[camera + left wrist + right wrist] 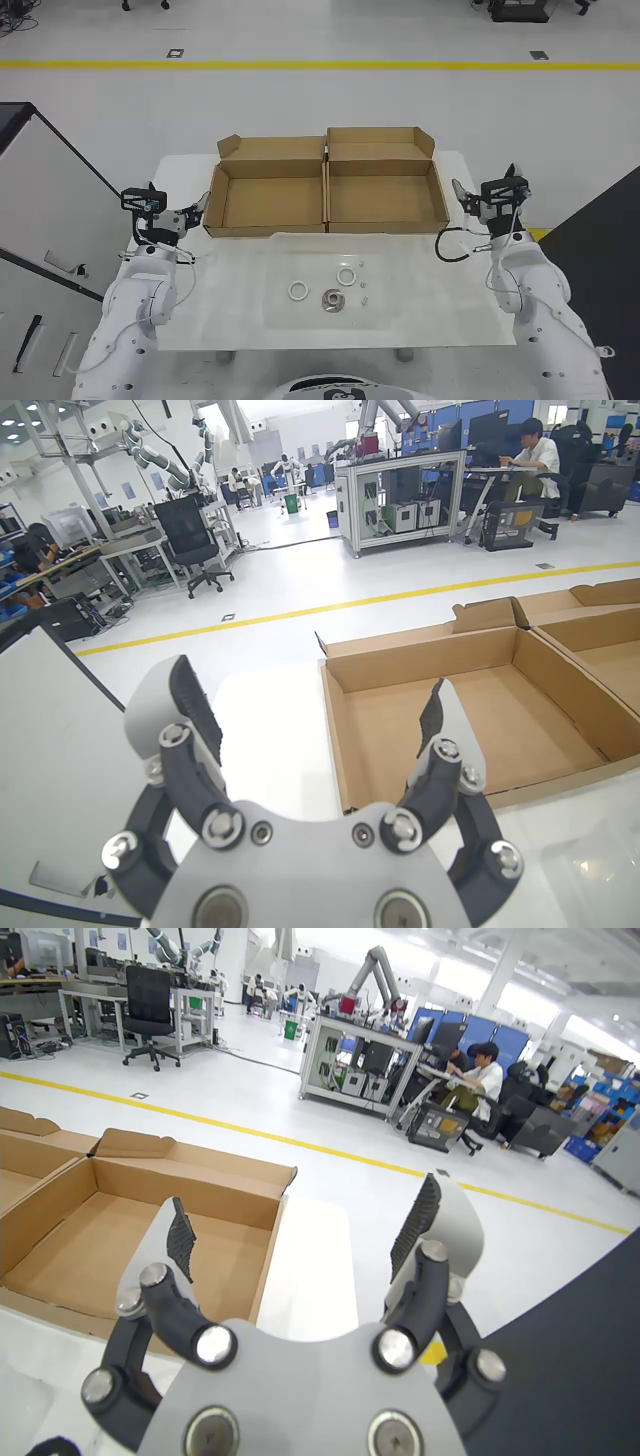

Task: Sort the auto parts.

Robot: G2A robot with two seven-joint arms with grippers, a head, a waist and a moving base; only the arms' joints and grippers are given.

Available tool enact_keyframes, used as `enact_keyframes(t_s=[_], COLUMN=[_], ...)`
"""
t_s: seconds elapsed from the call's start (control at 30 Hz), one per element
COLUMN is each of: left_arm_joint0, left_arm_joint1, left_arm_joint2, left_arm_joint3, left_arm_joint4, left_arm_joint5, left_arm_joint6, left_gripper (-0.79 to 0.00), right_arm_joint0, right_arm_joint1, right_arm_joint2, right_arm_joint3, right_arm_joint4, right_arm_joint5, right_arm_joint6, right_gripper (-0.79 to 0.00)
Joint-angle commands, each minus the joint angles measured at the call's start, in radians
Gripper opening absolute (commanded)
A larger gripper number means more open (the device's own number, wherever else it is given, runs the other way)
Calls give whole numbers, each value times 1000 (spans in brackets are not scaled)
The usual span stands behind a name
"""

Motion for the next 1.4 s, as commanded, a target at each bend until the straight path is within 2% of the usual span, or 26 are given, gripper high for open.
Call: enact_keyframes(t_s=[0.0, 0.23, 0.47, 0.7, 0.83, 1.0, 1.37], left_arm_joint0=[0, 0, 0, 0, 0, 0, 0], left_arm_joint1=[0, 0, 0, 0, 0, 0, 0], left_arm_joint2=[0, 0, 0, 0, 0, 0, 0], left_arm_joint3=[0, 0, 0, 0, 0, 0, 0], left_arm_joint4=[0, 0, 0, 0, 0, 0, 0], left_arm_joint5=[0, 0, 0, 0, 0, 0, 0], left_arm_joint6=[0, 0, 0, 0, 0, 0, 0], left_gripper=[0, 0, 0, 0, 0, 0, 0], right_arm_joint0=[2, 22, 99, 191, 241, 298, 339], right_arm_joint1=[4, 24, 49, 72, 89, 108, 188], right_arm_joint2=[22, 101, 151, 116, 68, -7, -195], right_arm_joint3=[-46, -178, -241, -258, -253, -256, -264], right_arm_joint4=[3, 72, 190, 381, 500, 646, 820], right_arm_joint5=[-56, -347, -639, -820, -870, -881, -745], right_arm_joint6=[19, 158, 328, 563, 724, 895, 1039], right_gripper=[0, 0, 0, 0, 0, 0, 0])
